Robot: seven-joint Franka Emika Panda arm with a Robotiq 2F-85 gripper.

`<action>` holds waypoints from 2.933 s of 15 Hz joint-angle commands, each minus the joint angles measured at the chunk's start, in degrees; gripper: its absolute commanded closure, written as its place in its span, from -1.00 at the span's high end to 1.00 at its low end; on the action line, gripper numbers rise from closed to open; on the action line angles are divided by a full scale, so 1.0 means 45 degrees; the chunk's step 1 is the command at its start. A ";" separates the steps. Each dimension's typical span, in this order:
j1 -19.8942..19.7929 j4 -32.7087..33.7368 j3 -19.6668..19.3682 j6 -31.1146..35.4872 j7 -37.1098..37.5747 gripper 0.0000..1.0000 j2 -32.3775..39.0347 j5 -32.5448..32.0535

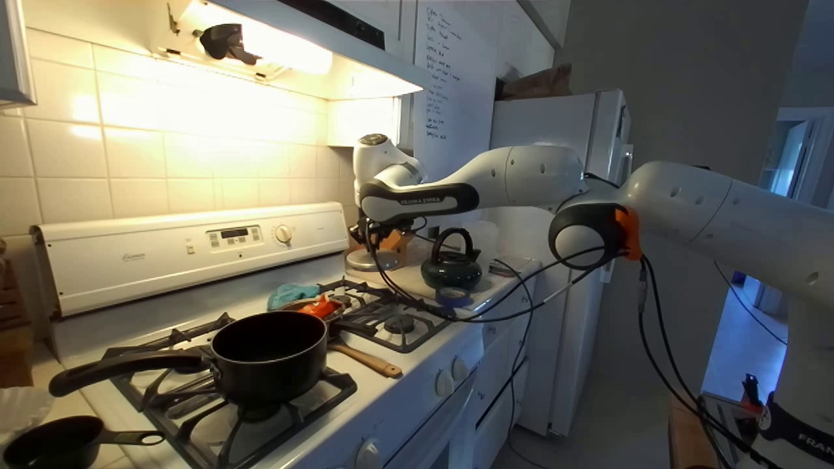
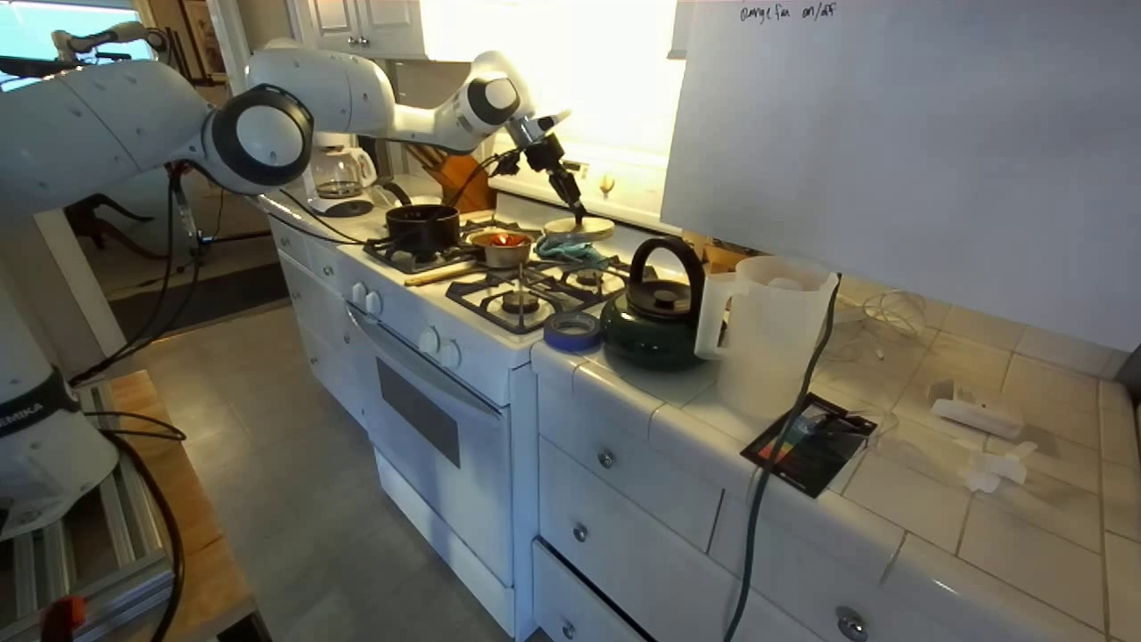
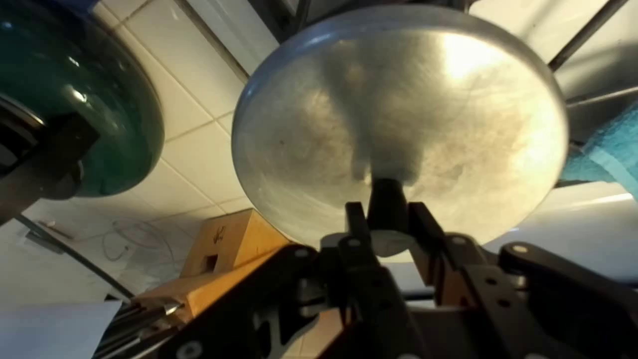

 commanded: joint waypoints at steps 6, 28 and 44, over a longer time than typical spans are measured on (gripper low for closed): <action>0.0227 0.0071 0.0083 0.1204 -0.0079 -0.49 -0.0092 -0.0212; -0.0600 0.0089 0.1432 0.2253 -0.1924 -0.87 0.1307 0.1119; 0.0079 0.0178 -0.0124 0.2539 0.0411 -0.87 0.1630 0.0108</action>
